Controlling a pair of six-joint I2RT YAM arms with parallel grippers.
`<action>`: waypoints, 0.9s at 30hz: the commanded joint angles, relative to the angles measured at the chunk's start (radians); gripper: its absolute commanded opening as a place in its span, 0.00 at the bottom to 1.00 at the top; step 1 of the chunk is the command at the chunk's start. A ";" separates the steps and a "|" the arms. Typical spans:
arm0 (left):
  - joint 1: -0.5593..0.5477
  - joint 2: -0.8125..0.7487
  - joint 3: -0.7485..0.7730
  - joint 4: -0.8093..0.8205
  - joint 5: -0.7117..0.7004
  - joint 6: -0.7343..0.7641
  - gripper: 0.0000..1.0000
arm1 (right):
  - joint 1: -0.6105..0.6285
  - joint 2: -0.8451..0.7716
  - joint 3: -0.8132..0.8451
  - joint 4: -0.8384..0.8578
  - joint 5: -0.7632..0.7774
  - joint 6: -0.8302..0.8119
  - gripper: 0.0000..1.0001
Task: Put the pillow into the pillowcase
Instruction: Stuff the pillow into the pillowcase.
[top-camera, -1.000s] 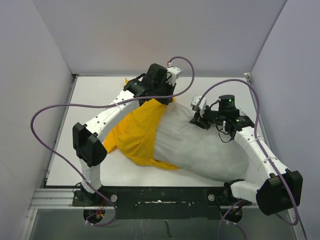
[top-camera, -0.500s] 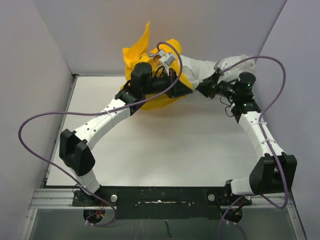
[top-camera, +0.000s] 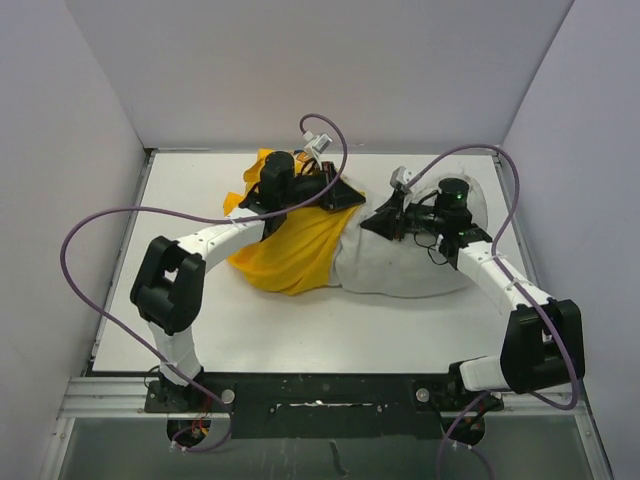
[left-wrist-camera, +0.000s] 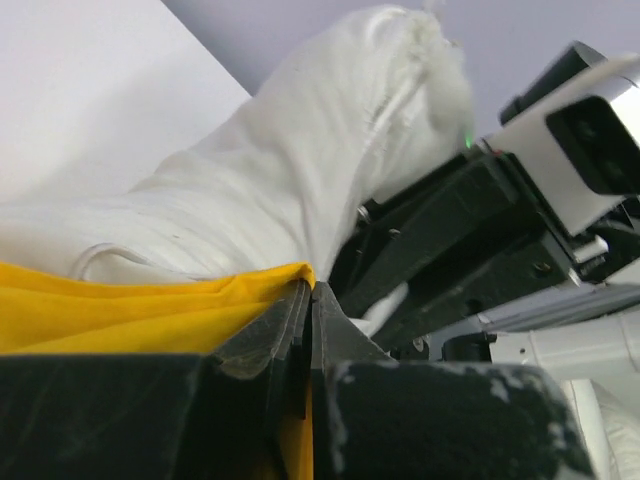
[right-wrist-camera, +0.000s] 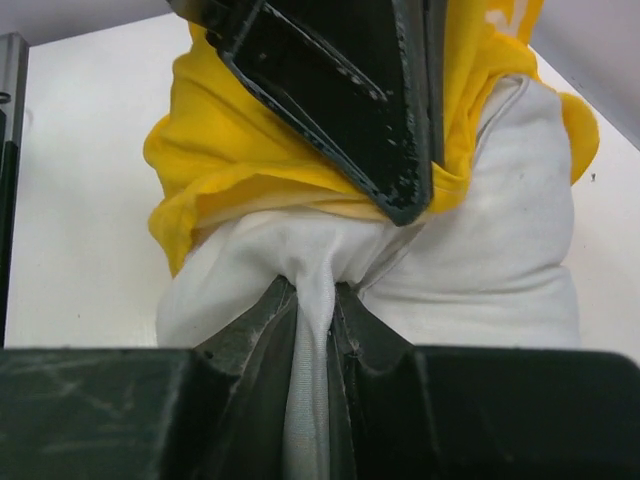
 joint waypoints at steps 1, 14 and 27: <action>-0.024 -0.025 -0.060 0.151 0.113 0.020 0.00 | -0.015 0.036 0.055 -0.171 -0.036 -0.158 0.03; 0.025 -0.054 -0.041 0.140 0.181 0.115 0.00 | -0.060 0.049 0.631 -1.121 0.064 -0.983 0.77; 0.044 -0.194 0.035 -0.197 -0.374 0.450 0.95 | 0.021 -0.098 0.403 -1.167 0.043 -1.138 1.00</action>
